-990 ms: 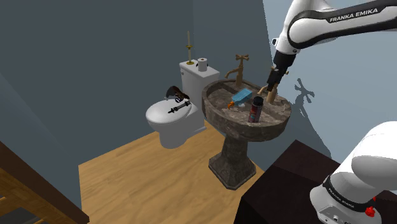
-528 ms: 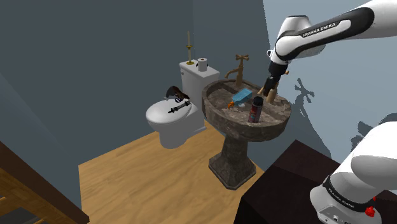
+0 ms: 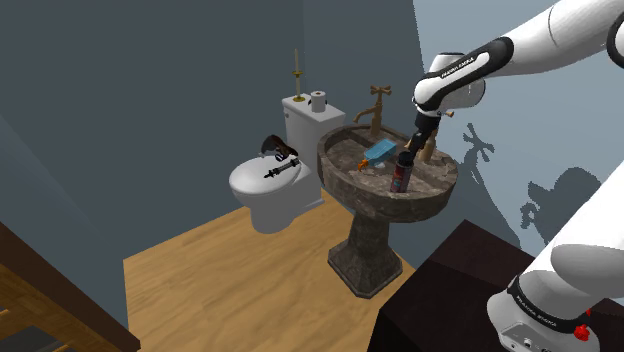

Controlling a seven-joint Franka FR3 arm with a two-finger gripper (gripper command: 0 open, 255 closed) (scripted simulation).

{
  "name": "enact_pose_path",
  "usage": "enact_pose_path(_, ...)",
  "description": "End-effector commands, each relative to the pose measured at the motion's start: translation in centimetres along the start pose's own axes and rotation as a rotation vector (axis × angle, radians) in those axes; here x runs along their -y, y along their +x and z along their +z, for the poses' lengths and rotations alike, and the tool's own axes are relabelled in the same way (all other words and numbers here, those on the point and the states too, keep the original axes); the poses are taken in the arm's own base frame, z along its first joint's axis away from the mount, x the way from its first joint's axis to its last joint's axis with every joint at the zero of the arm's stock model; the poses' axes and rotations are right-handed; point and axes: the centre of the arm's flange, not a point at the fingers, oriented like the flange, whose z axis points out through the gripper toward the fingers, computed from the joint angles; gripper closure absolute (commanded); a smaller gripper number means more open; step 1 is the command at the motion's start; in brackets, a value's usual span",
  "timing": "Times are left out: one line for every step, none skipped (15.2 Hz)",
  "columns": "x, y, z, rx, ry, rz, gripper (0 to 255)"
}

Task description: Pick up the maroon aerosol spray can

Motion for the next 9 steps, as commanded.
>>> enact_pose_path(-2.0, 0.7, 1.8, 0.001, 0.004, -0.007, 0)
enact_pose_path(-2.9, 1.1, 2.8, 0.002, 0.006, -0.009, 0)
enact_pose_path(-3.8, 1.4, 3.8, 0.003, 0.008, -0.012, 0)
enact_pose_path(-4.3, 1.6, 4.4, 0.004, 0.01, -0.014, 0)
enact_pose_path(-4.3, 1.6, 4.9, 0.004, 0.01, -0.014, 0)
enact_pose_path(-4.4, 1.6, 5.4, 0.004, 0.01, -0.014, 0)
enact_pose_path(-4.4, 1.5, 5.9, 0.004, 0.01, -0.014, 0)
enact_pose_path(-4.4, 1.5, 6.5, 0.004, 0.01, -0.014, 0)
enact_pose_path(-4.4, 1.5, 7.0, 0.004, 0.01, -0.014, 0)
